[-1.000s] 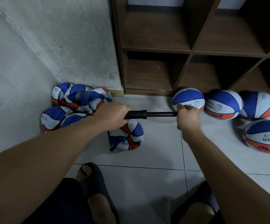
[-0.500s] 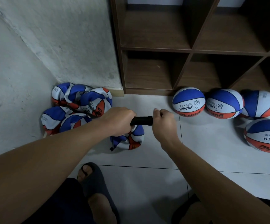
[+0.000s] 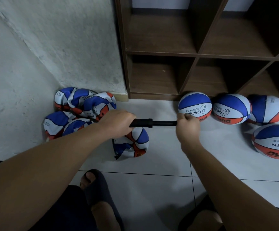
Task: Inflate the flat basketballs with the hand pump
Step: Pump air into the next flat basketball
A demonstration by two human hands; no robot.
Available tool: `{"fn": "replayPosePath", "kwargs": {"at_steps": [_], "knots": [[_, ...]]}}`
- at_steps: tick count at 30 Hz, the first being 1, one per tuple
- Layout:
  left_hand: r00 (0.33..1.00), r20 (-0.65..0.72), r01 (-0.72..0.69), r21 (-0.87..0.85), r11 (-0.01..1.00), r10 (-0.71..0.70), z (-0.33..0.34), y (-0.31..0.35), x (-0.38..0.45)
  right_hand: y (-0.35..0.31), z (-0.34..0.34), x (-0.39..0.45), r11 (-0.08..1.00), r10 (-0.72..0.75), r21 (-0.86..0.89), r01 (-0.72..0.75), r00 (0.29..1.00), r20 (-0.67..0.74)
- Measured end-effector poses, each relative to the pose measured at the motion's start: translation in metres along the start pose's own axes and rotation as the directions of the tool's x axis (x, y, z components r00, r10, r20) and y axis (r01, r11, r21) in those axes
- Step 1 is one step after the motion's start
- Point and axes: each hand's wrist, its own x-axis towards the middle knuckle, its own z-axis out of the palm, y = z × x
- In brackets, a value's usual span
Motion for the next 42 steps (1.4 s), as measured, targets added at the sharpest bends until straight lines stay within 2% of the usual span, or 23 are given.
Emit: {"fn": "replayPosePath", "kwargs": {"at_steps": [2, 4, 13, 25, 27, 32, 35, 42], "knots": [[0.999, 0.002, 0.049, 0.015, 0.999, -0.049, 0.001, -0.013, -0.001, 0.002, -0.008, 0.012, 0.999, 0.043, 0.021, -0.042, 0.998, -0.043], [0.998, 0.013, 0.059, 0.004, 0.998, -0.059, 0.002, -0.013, -0.001, 0.001, -0.007, 0.013, 0.998, 0.06, 0.021, -0.059, 0.998, -0.03], [0.999, 0.053, 0.0, -0.12, 0.993, 0.006, 0.004, 0.014, -0.001, -0.011, 0.031, -0.032, 0.983, -0.12, -0.124, 0.138, 0.983, 0.138], [0.997, 0.067, -0.039, -0.144, 0.989, 0.049, 0.004, 0.019, 0.0, -0.006, 0.031, -0.028, 0.986, -0.084, -0.123, 0.109, 0.978, 0.191], [0.997, 0.063, -0.032, -0.145, 0.989, 0.042, 0.002, 0.013, -0.001, -0.007, 0.025, -0.021, 0.987, -0.085, -0.121, 0.106, 0.981, 0.172], [0.996, 0.065, 0.071, -0.19, 0.979, -0.059, -0.005, -0.025, -0.002, -0.018, -0.007, 0.013, 0.991, -0.095, -0.095, 0.096, 0.995, 0.01], [0.995, 0.069, 0.084, -0.181, 0.98, -0.072, -0.005, -0.021, -0.002, -0.015, -0.009, 0.018, 0.993, -0.079, -0.091, 0.076, 0.996, -0.03], [0.997, 0.076, 0.039, -0.137, 0.99, -0.029, 0.002, 0.006, -0.002, -0.011, 0.022, -0.026, 0.945, -0.247, -0.212, 0.25, 0.968, 0.039]]}}
